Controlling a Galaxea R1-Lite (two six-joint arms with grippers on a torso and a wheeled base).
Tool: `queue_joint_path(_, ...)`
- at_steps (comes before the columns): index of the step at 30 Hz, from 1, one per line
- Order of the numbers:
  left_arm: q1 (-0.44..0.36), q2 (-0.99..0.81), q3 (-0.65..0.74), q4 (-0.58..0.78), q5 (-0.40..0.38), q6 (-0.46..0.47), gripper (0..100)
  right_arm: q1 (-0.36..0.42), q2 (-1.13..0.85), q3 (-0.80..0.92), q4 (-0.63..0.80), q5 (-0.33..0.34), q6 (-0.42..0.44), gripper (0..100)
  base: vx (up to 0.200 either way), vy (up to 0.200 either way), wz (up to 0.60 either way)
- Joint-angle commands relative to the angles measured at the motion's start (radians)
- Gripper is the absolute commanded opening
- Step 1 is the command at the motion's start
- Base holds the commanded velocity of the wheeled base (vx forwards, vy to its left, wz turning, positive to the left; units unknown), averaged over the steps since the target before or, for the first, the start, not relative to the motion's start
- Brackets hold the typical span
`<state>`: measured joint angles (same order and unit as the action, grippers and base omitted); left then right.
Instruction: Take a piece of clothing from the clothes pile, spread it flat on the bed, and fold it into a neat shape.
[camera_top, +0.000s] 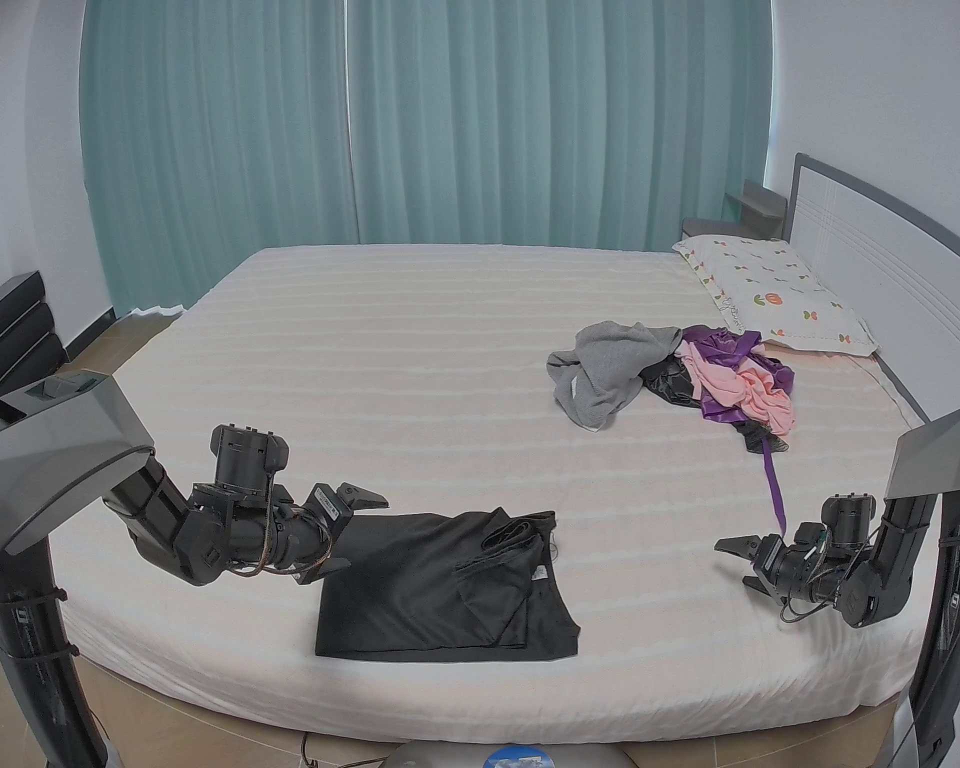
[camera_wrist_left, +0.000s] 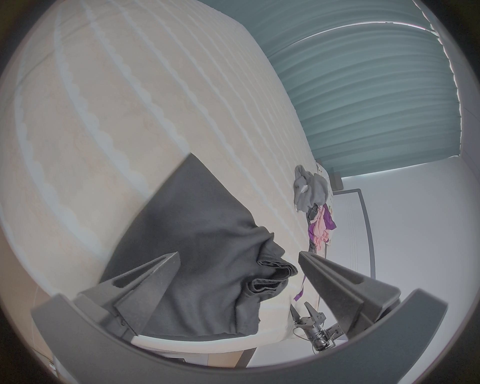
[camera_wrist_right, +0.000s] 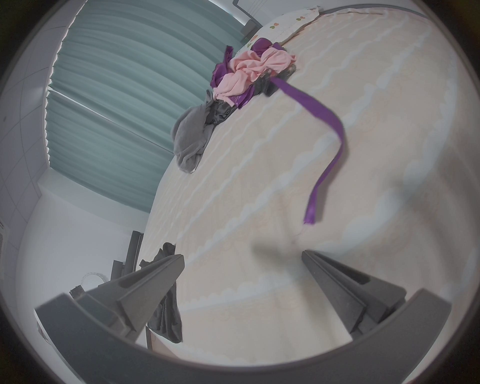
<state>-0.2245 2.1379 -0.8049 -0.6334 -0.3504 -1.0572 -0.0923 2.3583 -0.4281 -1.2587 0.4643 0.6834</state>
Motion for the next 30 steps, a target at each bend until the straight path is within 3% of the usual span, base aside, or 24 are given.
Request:
queue_joint_path(1,0.001,0.008,0.004,0.000,0.001,0.000,100,0.034,-0.013,0.003,-0.001,-0.003,0.007,100,0.000,0.200,0.00)
queue_joint_path(11,0.001,0.007,0.006,0.000,0.001,-0.001,100,0.214,-0.090,0.017,-0.001,-0.190,0.008,100,0.000,0.200,0.00)
queue_joint_path(13,0.001,0.007,0.006,0.000,0.001,-0.003,100,0.307,-0.091,0.005,0.005,-0.277,0.007,100,0.000,0.200,0.00)
queue_joint_path(16,0.001,0.007,0.006,0.000,0.001,-0.003,100,0.370,-0.094,-0.017,0.013,-0.354,0.004,100,0.000,0.200,0.00)
queue_joint_path(17,0.001,0.007,0.006,0.000,0.001,-0.003,100,0.425,-0.100,-0.041,0.041,-0.420,-0.001,100,0.000,0.200,0.00)
queue_joint_path(19,-0.001,0.008,0.006,0.000,0.001,-0.003,100,0.473,-0.125,-0.077,0.110,-0.477,-0.004,100,0.000,0.200,0.00)
queue_joint_path(23,-0.004,0.010,0.006,0.000,0.004,0.002,100,0.543,-0.194,-0.162,0.312,-0.544,-0.019,100,0.000,0.200,0.00)
queue_joint_path(30,-0.007,0.013,0.007,0.000,0.013,0.006,100,0.625,-0.185,-0.310,0.570,-0.696,-0.102,100,0.000,0.000,0.00)
